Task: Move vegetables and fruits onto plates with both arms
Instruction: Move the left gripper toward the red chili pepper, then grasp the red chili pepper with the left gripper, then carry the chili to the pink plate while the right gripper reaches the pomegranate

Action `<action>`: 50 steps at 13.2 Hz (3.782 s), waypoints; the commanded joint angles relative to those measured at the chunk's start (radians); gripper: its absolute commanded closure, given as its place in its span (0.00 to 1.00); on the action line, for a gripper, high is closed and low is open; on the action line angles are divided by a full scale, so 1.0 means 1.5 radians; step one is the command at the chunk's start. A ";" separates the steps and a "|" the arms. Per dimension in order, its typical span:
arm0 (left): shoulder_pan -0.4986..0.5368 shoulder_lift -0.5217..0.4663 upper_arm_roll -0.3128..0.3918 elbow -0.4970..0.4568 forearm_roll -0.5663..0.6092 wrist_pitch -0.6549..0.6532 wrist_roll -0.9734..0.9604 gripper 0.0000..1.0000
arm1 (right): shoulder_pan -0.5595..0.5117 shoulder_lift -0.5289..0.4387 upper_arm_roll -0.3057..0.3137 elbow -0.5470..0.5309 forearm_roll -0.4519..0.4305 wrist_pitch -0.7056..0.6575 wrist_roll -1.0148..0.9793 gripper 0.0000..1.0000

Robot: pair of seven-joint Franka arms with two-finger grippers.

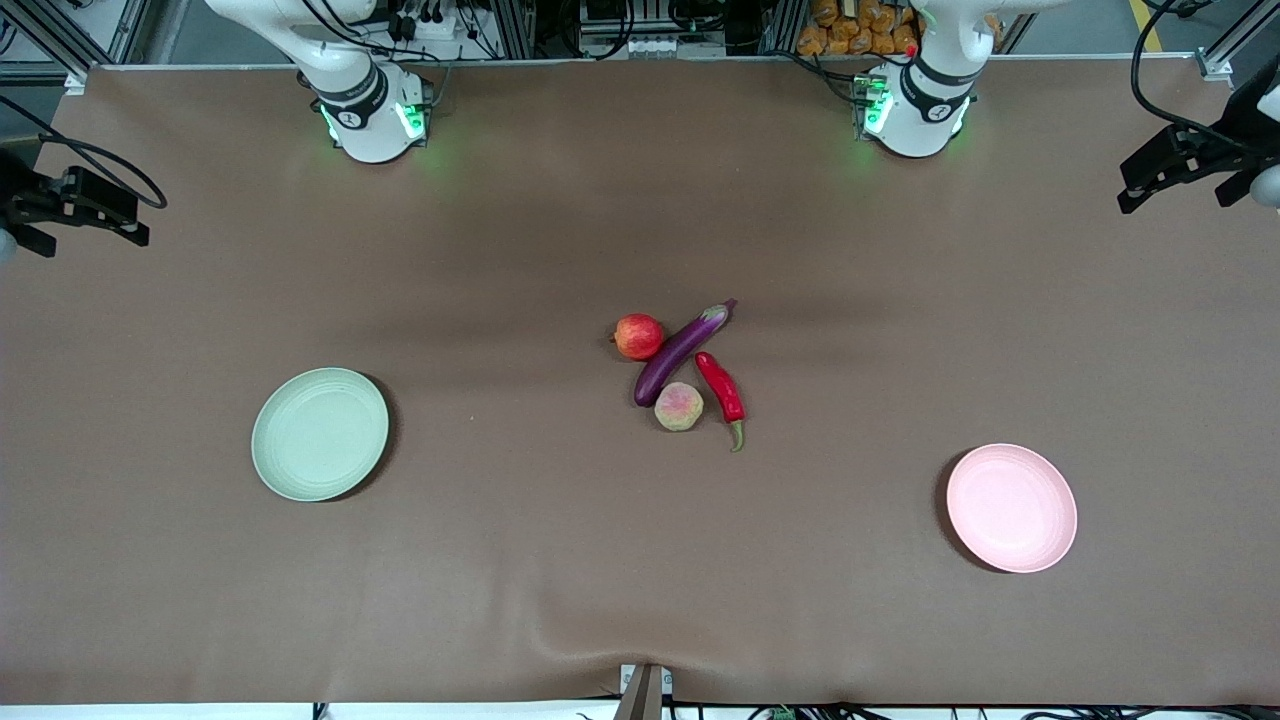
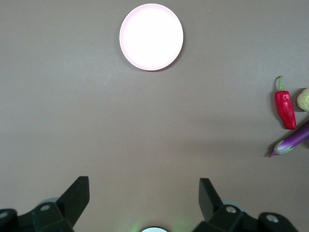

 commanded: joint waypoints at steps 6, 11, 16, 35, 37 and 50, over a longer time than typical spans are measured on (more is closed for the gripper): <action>-0.007 0.005 -0.011 0.004 0.002 -0.018 0.001 0.00 | -0.016 0.014 0.009 0.001 -0.012 0.003 0.000 0.00; -0.010 0.108 -0.067 0.008 -0.047 0.059 -0.083 0.00 | -0.017 0.015 0.009 0.001 -0.009 0.003 0.000 0.00; -0.035 0.251 -0.160 -0.011 -0.036 0.186 -0.308 0.00 | -0.018 0.015 0.009 0.001 -0.009 0.003 0.000 0.00; -0.231 0.593 -0.157 -0.033 0.117 0.624 -0.732 0.44 | -0.003 0.120 0.014 0.004 0.058 0.027 0.010 0.00; -0.230 0.592 -0.157 -0.035 0.126 0.625 -0.718 1.00 | -0.008 0.120 0.013 0.002 0.138 0.025 0.068 0.00; 0.077 0.461 -0.160 -0.052 0.149 0.506 -0.308 1.00 | 0.242 0.152 0.014 -0.068 0.197 0.148 0.504 0.00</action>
